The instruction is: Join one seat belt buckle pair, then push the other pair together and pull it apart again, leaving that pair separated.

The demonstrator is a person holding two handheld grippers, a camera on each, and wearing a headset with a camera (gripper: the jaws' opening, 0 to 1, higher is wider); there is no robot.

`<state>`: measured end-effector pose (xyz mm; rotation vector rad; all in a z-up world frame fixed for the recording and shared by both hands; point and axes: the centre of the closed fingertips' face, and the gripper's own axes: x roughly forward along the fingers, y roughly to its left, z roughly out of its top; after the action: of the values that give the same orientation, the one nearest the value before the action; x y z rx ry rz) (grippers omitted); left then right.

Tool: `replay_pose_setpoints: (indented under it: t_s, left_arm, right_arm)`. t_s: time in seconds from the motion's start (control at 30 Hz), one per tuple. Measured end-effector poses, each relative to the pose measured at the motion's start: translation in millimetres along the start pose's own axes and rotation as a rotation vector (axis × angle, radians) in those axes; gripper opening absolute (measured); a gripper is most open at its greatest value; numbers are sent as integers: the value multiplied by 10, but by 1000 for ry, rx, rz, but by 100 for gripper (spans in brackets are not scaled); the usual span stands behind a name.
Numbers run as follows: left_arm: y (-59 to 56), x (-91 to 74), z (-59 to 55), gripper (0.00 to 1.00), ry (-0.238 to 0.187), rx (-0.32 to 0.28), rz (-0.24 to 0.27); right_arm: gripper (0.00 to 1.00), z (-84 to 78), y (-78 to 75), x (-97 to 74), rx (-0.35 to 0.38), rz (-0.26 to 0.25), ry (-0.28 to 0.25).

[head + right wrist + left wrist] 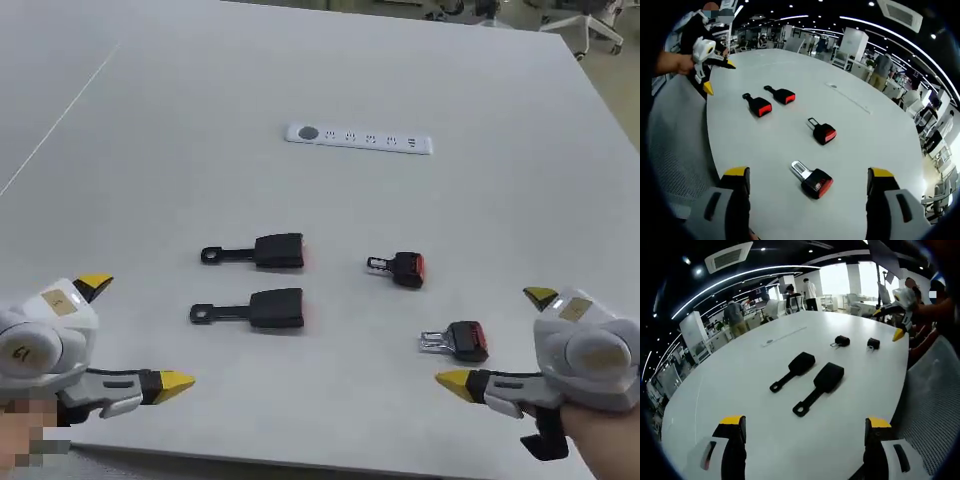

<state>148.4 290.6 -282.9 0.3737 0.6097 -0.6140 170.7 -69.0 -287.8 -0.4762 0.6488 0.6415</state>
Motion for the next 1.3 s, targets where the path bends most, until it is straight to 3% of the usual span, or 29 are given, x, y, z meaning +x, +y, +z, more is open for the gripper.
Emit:
replay_pose_setpoints:
  t_s: [0.47,1.3]
  left_arm:
    - [-30,5,22,100,-4,5,-10]
    - [-88,17,17,100,-1,31,-23]
  right_arm:
    - [98,-69,6,-43,-7,-9,19]
    - [97,16,93,-20,-4,2,1]
